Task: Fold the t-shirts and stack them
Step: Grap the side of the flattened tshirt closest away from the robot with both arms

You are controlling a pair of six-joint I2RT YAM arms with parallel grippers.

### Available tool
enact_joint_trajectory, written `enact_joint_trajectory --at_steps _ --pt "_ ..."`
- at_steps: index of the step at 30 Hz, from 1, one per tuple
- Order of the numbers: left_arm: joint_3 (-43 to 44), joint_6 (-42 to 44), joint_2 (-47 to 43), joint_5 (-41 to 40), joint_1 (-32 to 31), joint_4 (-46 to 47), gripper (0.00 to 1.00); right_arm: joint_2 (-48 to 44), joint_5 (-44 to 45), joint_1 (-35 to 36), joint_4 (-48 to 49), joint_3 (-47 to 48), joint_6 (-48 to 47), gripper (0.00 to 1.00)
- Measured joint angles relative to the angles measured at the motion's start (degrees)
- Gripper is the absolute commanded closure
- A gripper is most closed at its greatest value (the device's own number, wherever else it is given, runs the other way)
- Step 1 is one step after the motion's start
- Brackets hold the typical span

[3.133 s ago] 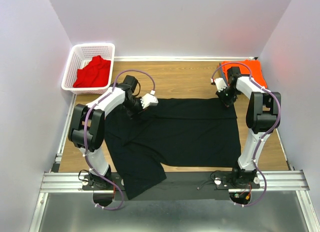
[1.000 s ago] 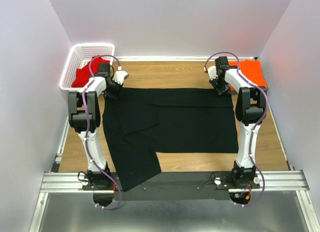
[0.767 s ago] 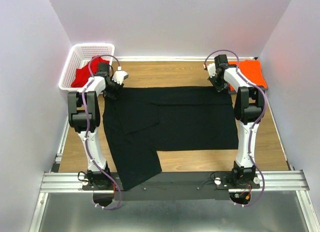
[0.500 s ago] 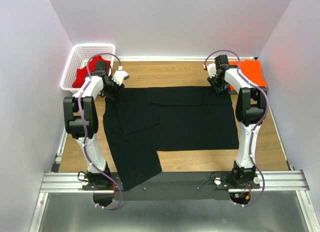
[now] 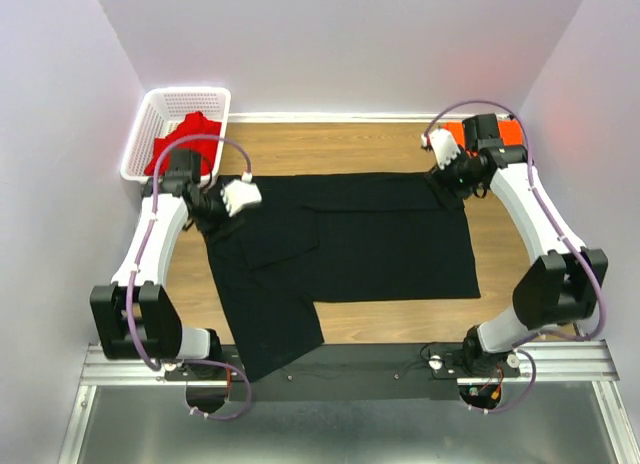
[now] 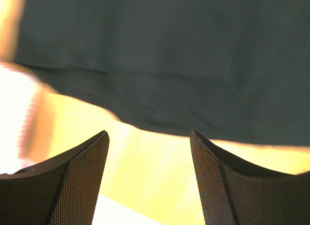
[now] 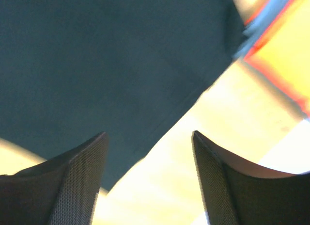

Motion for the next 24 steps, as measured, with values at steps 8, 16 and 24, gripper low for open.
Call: enact_joint_trajectory --at_steps 8,16,24 --pt "-14.6 7.15 -8.15 -5.14 -0.42 -5.11 0.28 -13.33 0.59 0.74 -8.55 -25.38 -8.94 0.47" --pt "-16.74 7.76 -9.53 -8.96 -0.61 -5.53 0.29 -17.44 8.22 1.66 -6.36 -42.29 -14.91 0.49" --pt "-18.38 8.22 -9.62 -10.34 -2.75 -5.49 0.25 -17.42 11.76 1.79 0.46 -47.17 -16.65 0.5"
